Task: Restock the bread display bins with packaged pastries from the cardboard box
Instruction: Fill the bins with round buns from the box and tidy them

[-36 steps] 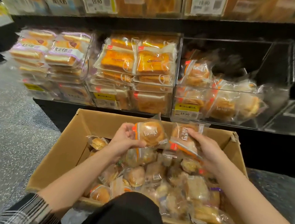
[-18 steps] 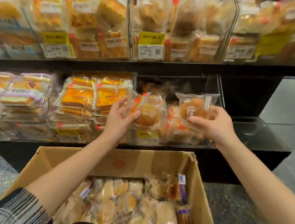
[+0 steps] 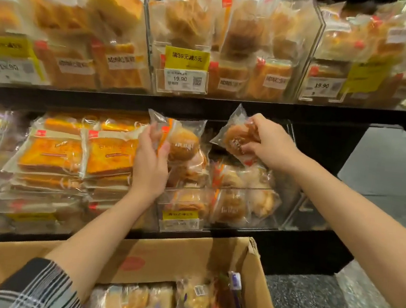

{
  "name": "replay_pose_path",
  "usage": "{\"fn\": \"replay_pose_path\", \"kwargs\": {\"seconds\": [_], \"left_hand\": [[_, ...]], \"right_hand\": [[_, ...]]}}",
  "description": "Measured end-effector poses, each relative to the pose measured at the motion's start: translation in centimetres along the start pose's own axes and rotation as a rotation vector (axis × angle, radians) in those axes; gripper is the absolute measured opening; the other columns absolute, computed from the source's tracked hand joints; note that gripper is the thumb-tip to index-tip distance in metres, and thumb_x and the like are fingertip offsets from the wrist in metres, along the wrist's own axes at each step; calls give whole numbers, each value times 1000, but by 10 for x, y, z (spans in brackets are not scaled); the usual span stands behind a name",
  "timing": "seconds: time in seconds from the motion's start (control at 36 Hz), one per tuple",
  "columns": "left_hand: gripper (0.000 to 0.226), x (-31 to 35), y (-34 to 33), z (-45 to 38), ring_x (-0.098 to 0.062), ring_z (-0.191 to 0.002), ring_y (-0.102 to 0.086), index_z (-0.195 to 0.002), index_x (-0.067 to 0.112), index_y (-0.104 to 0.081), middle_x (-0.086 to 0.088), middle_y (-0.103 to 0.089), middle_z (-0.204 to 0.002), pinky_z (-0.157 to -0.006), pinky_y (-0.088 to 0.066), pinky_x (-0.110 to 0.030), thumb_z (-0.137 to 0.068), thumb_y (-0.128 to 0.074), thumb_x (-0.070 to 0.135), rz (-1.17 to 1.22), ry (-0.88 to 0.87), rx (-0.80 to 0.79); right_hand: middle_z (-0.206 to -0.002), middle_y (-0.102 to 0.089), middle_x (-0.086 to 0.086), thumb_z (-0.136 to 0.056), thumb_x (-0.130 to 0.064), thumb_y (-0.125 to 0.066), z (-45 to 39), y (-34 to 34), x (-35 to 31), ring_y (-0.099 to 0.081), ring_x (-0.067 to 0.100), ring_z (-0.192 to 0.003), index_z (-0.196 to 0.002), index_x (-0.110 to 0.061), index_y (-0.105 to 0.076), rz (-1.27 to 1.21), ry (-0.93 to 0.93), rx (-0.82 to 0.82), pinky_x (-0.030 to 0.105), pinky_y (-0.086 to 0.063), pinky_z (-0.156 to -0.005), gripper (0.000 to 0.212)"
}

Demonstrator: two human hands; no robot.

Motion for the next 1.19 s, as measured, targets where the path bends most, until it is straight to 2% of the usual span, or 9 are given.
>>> {"fn": "replay_pose_path", "kwargs": {"seconds": [0.11, 0.33, 0.47, 0.58, 0.69, 0.86, 1.03, 1.11, 1.19], "left_hand": [[51, -8, -2, 2, -31, -137, -35, -142, 7, -35, -12, -47, -139, -112, -28, -56, -99, -36, 35, -135, -30, 56], [50, -5, -5, 0, -30, -139, -35, -140, 6, -36, -13, -57, -131, -119, 5, -32, -98, -30, 33, -230, -44, 59], [45, -5, -5, 4, -32, -145, -19, -143, 8, -34, -13, -51, -138, -117, -15, -53, -102, -37, 26, -232, 18, 83], [45, -2, -6, 3, -28, -138, -32, -143, 7, -35, -12, -55, -132, -115, -20, -56, -101, -38, 24, -239, -17, 95], [49, -1, -5, 3, -13, -125, -33, -142, 4, -35, -12, -62, -120, -118, -14, -49, -98, -36, 26, -260, -70, 110], [50, -2, -5, 3, -14, -126, -34, -145, 8, -30, -12, -65, -114, -118, -5, -38, -100, -36, 26, -269, -70, 99], [50, 5, -4, 6, -18, -135, -29, -148, 11, -24, -15, -63, -121, -119, -4, -42, -102, -39, 22, -255, -46, 73], [53, 8, -5, 7, -23, -143, -18, -150, 11, -18, -15, -54, -135, -119, -6, -47, -102, -37, 23, -242, -23, 12], [57, 1, -7, 4, -26, -148, -5, -153, 18, -8, -9, -36, -152, -120, -7, -46, -102, -31, 31, -260, 20, -66]], "right_hand": [[-116, -47, 7, -85, -17, -69, -21, -8, 3, -53, 28, -101, -119, -14, -50, 224, 56, -21, 42, -47, -88, 39], [-117, -55, 8, -79, -5, -72, -30, -40, 10, -53, 25, -106, -133, -12, -44, 599, 209, 90, 33, -45, -81, 61], [-98, -65, 8, -84, -5, -67, -37, -65, 20, -60, 23, -87, -121, -10, -48, 415, 115, 127, 38, -55, -75, 42], [-111, -64, 11, -91, -4, -58, -55, -81, 23, -61, 28, -102, -131, -9, -48, 302, 75, 48, 36, -51, -87, 42], [-119, -60, 12, -95, -7, -51, -68, -89, 24, -59, 27, -108, -129, -10, -54, 369, 33, -64, 34, -47, -92, 34], [-131, -51, 17, -98, -35, -49, -50, -90, 24, -45, 33, -124, -132, -11, -53, 659, 156, 65, 41, -33, -106, 41], [-119, -59, 5, -101, -34, -44, -22, -73, 9, -54, 20, -112, -126, -12, -57, 154, -47, 239, 32, -45, -92, 36], [-109, -66, 1, -100, -41, -42, -1, -73, -8, -60, 18, -104, -122, -14, -60, -524, -216, 60, 30, -48, -86, 39], [-114, -63, 3, -94, -49, -50, 13, -81, -32, -60, 20, -105, -129, -14, -54, -811, -262, -196, 37, -52, -93, 50]]}}
Point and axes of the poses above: each hand's wrist, its own z-axis away from the middle knuckle, its own y-axis out of the back of the hand, x = y × z, the point moved 3 cm from there along -z, towards the middle knuckle
